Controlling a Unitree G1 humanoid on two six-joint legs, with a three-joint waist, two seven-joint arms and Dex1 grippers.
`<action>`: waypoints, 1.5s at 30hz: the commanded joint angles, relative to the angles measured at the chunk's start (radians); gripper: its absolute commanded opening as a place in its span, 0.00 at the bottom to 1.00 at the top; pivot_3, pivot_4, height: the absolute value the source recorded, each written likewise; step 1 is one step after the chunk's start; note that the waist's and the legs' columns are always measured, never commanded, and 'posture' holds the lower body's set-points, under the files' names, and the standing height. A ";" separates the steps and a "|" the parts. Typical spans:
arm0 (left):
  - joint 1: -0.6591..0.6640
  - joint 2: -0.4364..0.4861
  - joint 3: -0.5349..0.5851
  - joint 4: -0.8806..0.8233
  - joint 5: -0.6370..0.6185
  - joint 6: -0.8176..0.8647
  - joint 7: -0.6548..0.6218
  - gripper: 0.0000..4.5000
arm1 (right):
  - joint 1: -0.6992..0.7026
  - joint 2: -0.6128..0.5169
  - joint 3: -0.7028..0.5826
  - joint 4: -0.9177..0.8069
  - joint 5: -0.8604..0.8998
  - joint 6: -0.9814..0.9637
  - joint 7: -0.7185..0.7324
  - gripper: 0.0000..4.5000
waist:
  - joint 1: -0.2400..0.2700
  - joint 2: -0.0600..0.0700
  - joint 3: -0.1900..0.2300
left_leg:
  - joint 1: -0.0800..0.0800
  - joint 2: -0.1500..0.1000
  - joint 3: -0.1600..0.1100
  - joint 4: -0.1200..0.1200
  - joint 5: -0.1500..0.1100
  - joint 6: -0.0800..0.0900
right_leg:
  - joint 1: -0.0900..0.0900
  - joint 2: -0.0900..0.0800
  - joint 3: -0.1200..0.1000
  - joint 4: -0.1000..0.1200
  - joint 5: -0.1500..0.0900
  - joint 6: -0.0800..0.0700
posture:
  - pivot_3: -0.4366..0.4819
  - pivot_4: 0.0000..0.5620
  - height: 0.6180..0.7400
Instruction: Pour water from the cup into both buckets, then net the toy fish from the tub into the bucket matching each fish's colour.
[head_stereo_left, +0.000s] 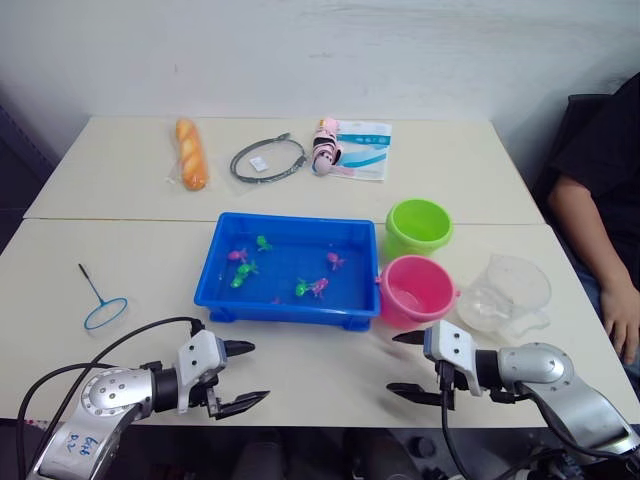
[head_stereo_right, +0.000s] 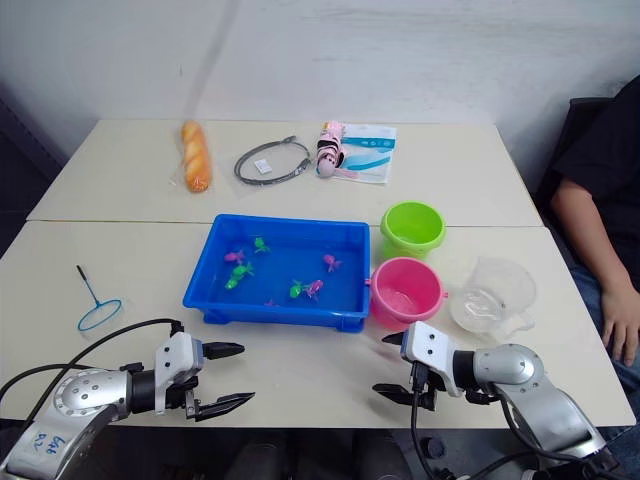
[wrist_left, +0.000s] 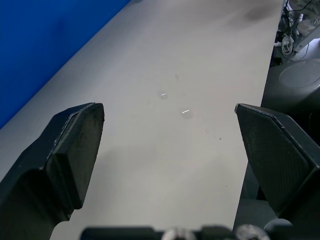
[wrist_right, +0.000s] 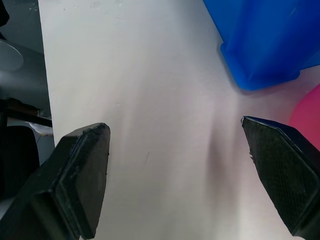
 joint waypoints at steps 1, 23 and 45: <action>0.005 0.008 0.003 -0.017 -0.023 0.005 -0.023 1.00 | 0.014 0.002 -0.021 -0.031 0.017 -0.005 0.000 0.98 | 0.000 0.000 0.000 | 0.000 0.000 0.000 0.000 0.000 0.000 | 0.000 0.000 0.000 0.000 0.000 0.000 | 0.48 0.27 1.00; -0.475 0.108 0.131 -0.070 -0.529 0.452 -0.145 1.00 | 0.445 0.202 -0.663 -0.436 0.448 0.369 -0.431 0.98 | 0.002 0.001 -0.001 | 0.003 0.000 -0.001 -0.001 0.000 -0.001 | 0.005 0.000 -0.001 -0.001 0.000 0.000 | 0.48 0.27 1.00; -0.695 -0.033 0.040 -0.056 -0.482 0.459 -0.010 1.00 | 0.344 0.304 -0.799 -0.189 0.348 0.421 -0.764 0.98 | 0.001 0.001 -0.001 | 0.003 0.000 0.001 -0.001 0.003 -0.005 | 0.002 0.002 0.002 0.000 0.000 0.000 | 0.48 0.27 1.00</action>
